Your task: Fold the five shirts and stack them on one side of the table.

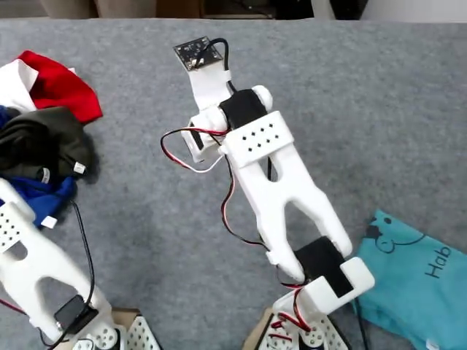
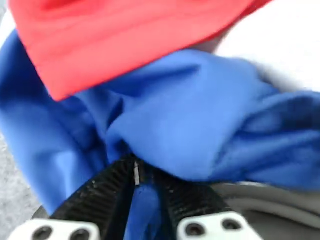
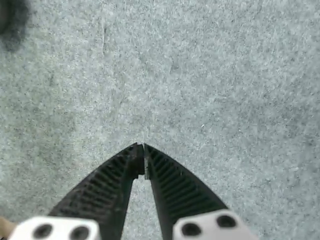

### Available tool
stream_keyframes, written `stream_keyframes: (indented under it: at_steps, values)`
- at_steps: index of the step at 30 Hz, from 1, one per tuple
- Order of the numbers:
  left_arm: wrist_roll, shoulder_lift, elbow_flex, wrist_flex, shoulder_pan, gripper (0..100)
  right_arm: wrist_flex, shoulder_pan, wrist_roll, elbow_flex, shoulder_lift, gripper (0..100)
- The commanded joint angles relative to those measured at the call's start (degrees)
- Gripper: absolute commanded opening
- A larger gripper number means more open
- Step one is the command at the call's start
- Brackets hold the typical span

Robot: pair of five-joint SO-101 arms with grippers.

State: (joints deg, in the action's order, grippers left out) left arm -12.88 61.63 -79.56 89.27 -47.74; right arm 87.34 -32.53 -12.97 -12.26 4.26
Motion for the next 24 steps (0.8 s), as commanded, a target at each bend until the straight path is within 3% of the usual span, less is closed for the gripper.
stream_keyframes:
  at_steps: [1, 4, 13, 16, 19, 24]
  values:
    - [0.4, -0.9, -8.5, 4.8, 1.1, 2, 0.0, -0.3, 0.3, -2.9, -0.5, 0.9]
    - [0.4, -0.9, -16.4, 9.9, 1.3, 2, 0.0, -0.2, 0.3, -2.9, -0.6, 0.9]
    - [4.4, -12.7, -13.5, 11.5, 0.2, 2, 0.2, 4.4, 0.2, -2.4, -0.6, 0.9]
    - [0.4, -12.4, -7.6, 11.5, 0.2, 4, 0.7, 5.2, 0.2, -2.5, -0.6, 0.9]
    - [-4.0, -10.5, 2.4, 11.5, -0.4, 14, 2.5, 5.2, 0.2, -2.5, -0.6, 0.9]
    - [-4.5, -7.3, 9.3, 11.3, -3.0, 18, 3.0, 5.6, 0.2, -2.4, -0.4, 0.9]
